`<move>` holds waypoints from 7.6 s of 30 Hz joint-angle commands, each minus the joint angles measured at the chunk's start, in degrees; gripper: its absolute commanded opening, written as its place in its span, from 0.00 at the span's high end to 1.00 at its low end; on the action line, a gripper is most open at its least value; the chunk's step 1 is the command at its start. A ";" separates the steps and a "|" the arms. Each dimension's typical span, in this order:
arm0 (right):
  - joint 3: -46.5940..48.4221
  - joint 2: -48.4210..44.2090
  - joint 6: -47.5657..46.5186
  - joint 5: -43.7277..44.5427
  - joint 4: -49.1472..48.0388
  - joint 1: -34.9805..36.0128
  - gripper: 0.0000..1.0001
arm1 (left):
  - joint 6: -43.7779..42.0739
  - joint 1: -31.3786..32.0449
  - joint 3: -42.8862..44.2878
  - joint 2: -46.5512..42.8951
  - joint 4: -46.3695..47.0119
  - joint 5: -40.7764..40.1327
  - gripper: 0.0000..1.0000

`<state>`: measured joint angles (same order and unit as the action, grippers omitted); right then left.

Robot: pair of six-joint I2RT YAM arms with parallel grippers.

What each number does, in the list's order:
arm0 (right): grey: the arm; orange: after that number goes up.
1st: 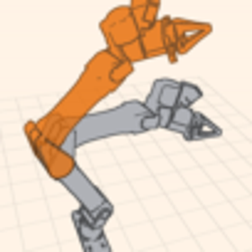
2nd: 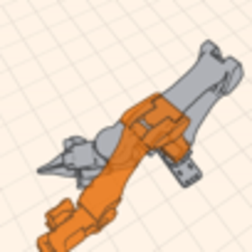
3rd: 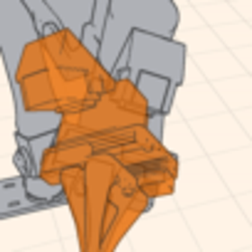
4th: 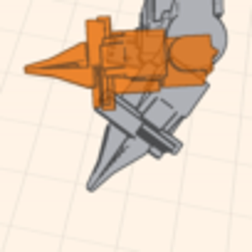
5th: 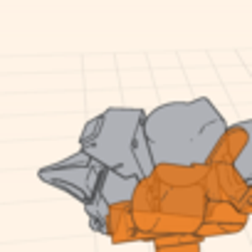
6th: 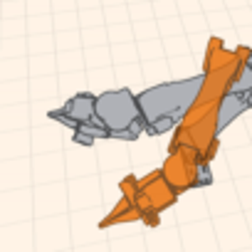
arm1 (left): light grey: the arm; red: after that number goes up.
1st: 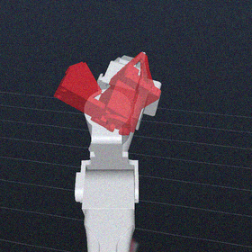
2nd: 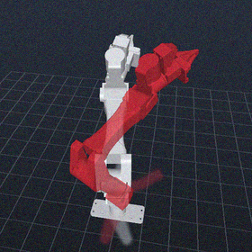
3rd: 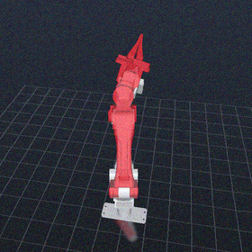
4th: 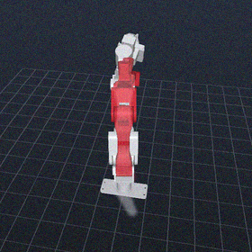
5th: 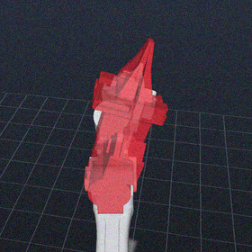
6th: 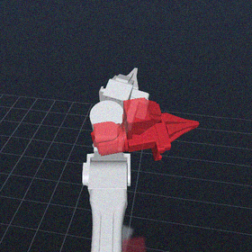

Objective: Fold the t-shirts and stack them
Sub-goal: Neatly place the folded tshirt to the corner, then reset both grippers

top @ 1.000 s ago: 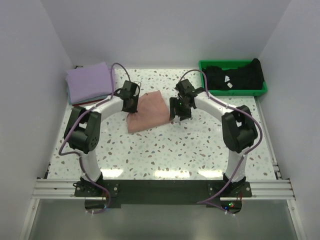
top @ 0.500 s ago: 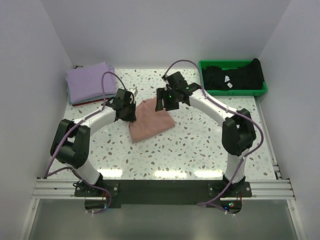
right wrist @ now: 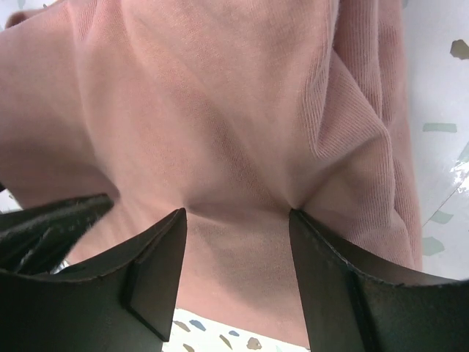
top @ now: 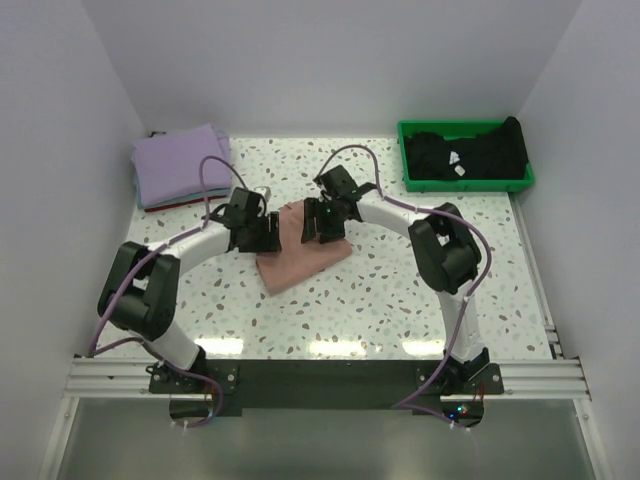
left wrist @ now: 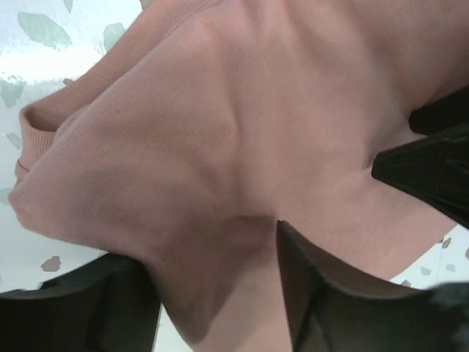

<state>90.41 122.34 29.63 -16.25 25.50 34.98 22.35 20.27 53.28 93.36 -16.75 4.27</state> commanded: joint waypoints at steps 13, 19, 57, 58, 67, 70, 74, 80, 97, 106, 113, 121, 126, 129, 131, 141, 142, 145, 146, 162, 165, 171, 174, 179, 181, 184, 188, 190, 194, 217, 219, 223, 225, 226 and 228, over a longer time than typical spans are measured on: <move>-1.20 0.97 0.26 1.48 0.25 0.17 0.38 | 8.41 -4.53 -23.53 -24.00 11.97 1.95 0.08; -1.46 0.53 0.43 1.31 0.52 0.09 0.38 | 13.94 -7.44 -37.60 -30.78 30.15 11.71 0.05; -3.75 -3.87 0.87 1.75 1.22 0.17 0.38 | 30.65 -7.45 -45.81 12.28 81.62 17.00 0.03; -3.84 -3.87 1.05 1.75 1.14 0.09 0.38 | 30.82 -6.05 -45.37 12.20 81.01 16.65 0.04; -5.51 -3.52 1.57 1.22 -0.01 0.35 0.38 | 30.65 -2.17 -39.92 11.84 72.31 12.78 0.23; -6.38 -3.78 1.66 1.05 -0.45 0.61 0.38 | 29.86 -2.17 -37.73 11.76 67.04 10.76 0.39; -7.70 -4.66 1.66 0.78 -0.97 0.88 0.38 | 28.37 -2.17 -33.60 11.49 55.74 6.81 0.77; -9.64 -7.64 0.61 1.04 0.69 0.88 0.38 | 18.89 -3.13 -20.71 8.95 34.30 2.06 1.00; -16.67 -21.18 -1.59 4.47 7.37 0.96 0.38 | -13.72 -4.63 22.82 15.53 -16.46 -15.24 1.00; -18.51 -23.03 -1.94 4.47 8.17 0.96 0.38 | -21.81 -4.45 33.19 16.50 -18.40 -23.87 1.00; -20.80 -23.47 -2.03 4.65 7.99 0.88 0.38 | -25.77 -4.71 41.02 16.50 -18.49 -24.66 1.00; -22.82 -24.96 -2.21 5.18 8.43 0.88 0.38 | -27.97 -6.38 60.59 23.09 -25.16 -23.35 1.00; -24.58 -27.06 -2.12 5.79 8.96 0.97 0.38 | -29.11 -8.23 71.43 27.40 -28.95 -20.71 1.00; -25.98 -28.30 -2.12 6.05 9.39 0.97 0.38 | -29.29 -9.63 74.95 27.75 -29.04 -17.73 1.00; -27.30 -29.00 -1.94 6.23 9.40 0.97 0.38 | -29.64 -10.51 77.50 28.36 -29.30 -15.88 1.00; -31.87 -32.34 -0.01 6.06 8.52 0.96 0.38 | -27.89 -14.91 81.46 27.14 -27.37 -7.45 1.00; -32.22 -32.61 0.17 5.97 8.34 0.97 0.38 | -27.54 -15.35 81.37 27.14 -27.54 -6.74 1.00; -32.67 -33.31 0.69 6.05 8.43 0.88 0.38 | -26.83 -17.28 80.41 26.61 -28.07 -5.50 1.00; -32.67 -33.66 0.78 6.06 8.52 0.88 0.38 | -26.83 -17.63 80.06 26.35 -28.07 -5.59 1.00; -35.74 -37.70 1.92 6.32 8.96 0.88 0.38 | -25.34 -26.59 71.62 26.69 -25.79 -0.41 1.00; -36.18 -38.41 2.01 6.58 9.39 0.88 0.38 | -24.81 -28.79 69.69 27.57 -24.47 0.73 1.00; -36.80 -40.60 2.54 6.76 10.27 0.88 0.38 | -23.49 -33.01 70.12 30.29 -22.89 2.85 1.00; -36.89 -41.57 2.89 6.50 10.63 0.88 0.38 | -22.70 -35.20 71.35 31.70 -22.53 3.72 1.00; -36.62 -42.10 3.24 5.88 10.80 0.97 0.38 | -19.89 -37.76 72.23 33.46 -22.36 4.61 0.92; -36.27 -42.10 3.24 5.70 10.89 0.97 0.38 | -18.49 -38.46 72.41 33.82 -22.80 2.16 0.53; -34.96 -42.36 3.07 5.62 11.77 0.88 0.38 | -16.73 -38.99 72.84 32.94 -23.50 -3.03 0.13; -32.67 -43.33 2.63 6.76 13.00 0.97 0.37 | -15.67 -38.82 71.89 30.13 -23.41 -4.09 0.00; -32.05 -44.12 2.37 7.89 13.52 0.97 0.37 | -15.49 -38.03 68.65 26.71 -22.63 -6.90 0.00; -31.09 -45.52 1.84 9.83 14.40 0.88 0.37 | -15.49 -35.13 59.60 17.84 -18.33 -12.77 0.00; -33.02 -54.93 2.01 21.61 13.09 0.88 0.36 | 3.30 21.54 7.20 -26.83 -13.47 -47.77 0.00; -33.54 -55.02 2.01 22.40 12.56 0.88 0.36 | 6.20 25.94 5.97 -26.83 -14.44 -48.04 0.00; -34.69 -55.81 2.10 23.54 11.86 0.88 0.36 | 10.16 31.66 3.42 -27.09 -14.01 -46.56 0.00; -35.30 -56.16 2.36 24.42 11.59 0.88 0.36 | 11.83 34.21 2.28 -27.27 -13.48 -45.50 0.00; -35.91 -56.42 2.37 24.77 11.51 0.96 0.36 | 12.45 34.92 1.84 -27.44 -12.52 -44.80 0.00; -36.44 -56.95 2.45 25.47 10.98 0.96 0.36 | 13.51 36.24 0.43 -28.23 -10.51 -43.92 0.00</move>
<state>54.72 67.48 31.75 6.28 38.70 35.68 30.74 54.87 55.33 67.13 -30.83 -39.38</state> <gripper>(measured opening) 0.634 0.997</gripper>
